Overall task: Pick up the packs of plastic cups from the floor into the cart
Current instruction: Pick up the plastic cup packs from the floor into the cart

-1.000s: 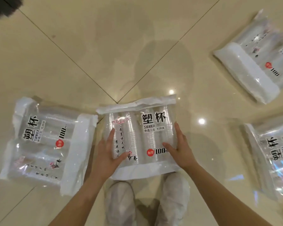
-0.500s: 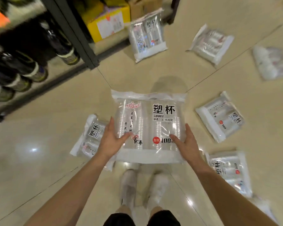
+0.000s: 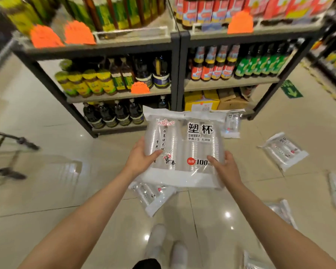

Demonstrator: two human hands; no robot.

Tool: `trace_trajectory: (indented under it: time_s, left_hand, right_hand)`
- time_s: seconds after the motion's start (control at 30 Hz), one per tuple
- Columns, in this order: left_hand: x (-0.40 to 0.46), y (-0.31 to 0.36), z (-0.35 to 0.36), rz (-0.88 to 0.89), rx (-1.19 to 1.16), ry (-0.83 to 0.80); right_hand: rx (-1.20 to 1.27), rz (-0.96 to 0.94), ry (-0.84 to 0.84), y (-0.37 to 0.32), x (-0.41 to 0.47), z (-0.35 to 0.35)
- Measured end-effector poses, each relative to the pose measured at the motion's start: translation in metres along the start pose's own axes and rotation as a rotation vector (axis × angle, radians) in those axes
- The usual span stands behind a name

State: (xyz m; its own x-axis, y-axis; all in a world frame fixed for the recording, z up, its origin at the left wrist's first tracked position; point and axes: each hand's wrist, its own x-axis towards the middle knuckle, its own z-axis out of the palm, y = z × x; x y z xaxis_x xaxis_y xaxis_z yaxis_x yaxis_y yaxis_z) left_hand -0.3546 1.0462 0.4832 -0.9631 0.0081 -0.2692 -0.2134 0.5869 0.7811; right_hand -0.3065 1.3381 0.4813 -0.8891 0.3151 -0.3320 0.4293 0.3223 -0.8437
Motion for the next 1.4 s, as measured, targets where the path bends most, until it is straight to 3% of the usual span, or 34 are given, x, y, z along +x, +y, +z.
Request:
trace_trajectory:
  time_s: [0.23, 0.6, 1.03, 1.4]
  left_hand:
    - [-0.059, -0.005, -0.115, -0.036, -0.056, 0.302]
    - [-0.17, -0.123, -0.3, -0.17, -0.094, 0.65]
    - [-0.253, -0.306, -0.52, -0.328, -0.086, 0.829]
    - [-0.182, -0.405, -0.656, -0.424, -0.196, 0.926]
  right_hand:
    - [-0.03, -0.221, -0.195, -0.116, -0.017, 0.075]
    - [-0.141, -0.43, -0.557, -0.23, -0.104, 0.289]
    - [-0.246, -0.531, -0.794, -0.329, -0.235, 0.571]
    - [-0.254, -0.559, -0.885, -0.419, -0.206, 0.765]
